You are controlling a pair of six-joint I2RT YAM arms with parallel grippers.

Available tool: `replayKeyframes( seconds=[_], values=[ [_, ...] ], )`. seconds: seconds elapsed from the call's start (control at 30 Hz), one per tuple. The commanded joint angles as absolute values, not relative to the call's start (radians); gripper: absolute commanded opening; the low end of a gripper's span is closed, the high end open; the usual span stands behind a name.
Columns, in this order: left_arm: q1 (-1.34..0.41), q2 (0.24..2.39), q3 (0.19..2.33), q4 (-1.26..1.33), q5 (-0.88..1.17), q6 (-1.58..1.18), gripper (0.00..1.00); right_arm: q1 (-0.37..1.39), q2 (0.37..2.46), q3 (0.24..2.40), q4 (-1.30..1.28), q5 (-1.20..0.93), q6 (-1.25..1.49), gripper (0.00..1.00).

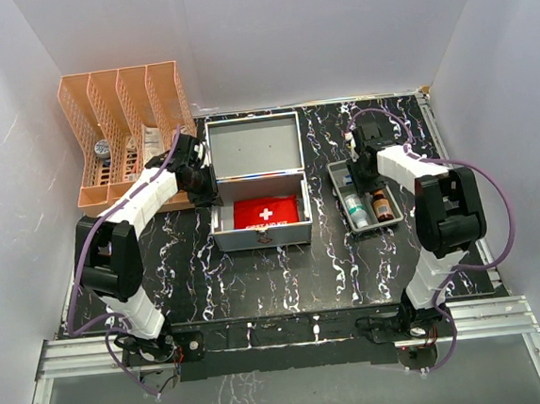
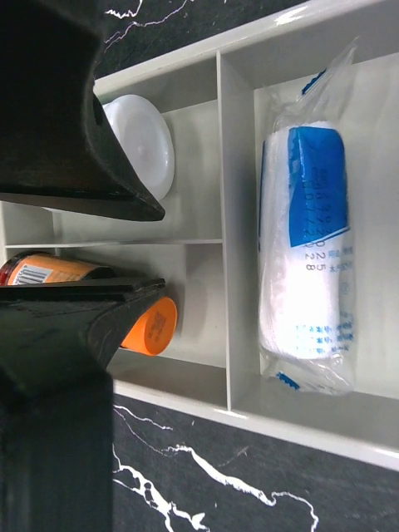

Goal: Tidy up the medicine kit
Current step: Pick up the medicine box compartment at the center of the board.

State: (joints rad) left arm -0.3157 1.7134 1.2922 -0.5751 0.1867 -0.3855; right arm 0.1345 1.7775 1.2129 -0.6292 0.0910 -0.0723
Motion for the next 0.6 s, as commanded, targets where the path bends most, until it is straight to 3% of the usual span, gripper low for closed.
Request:
replayKeyframes(
  seconds=[0.0, 0.57],
  values=[
    [-0.327, 1.759, 1.28, -0.67, 0.292, -0.413, 0.0, 0.13, 1.781, 1.21, -0.628, 0.073, -0.061, 0.31],
    [-0.327, 1.793, 1.314, -0.671, 0.313, -0.407, 0.0, 0.13, 1.764, 1.181, -0.788, 0.083, 0.005, 0.34]
  ],
)
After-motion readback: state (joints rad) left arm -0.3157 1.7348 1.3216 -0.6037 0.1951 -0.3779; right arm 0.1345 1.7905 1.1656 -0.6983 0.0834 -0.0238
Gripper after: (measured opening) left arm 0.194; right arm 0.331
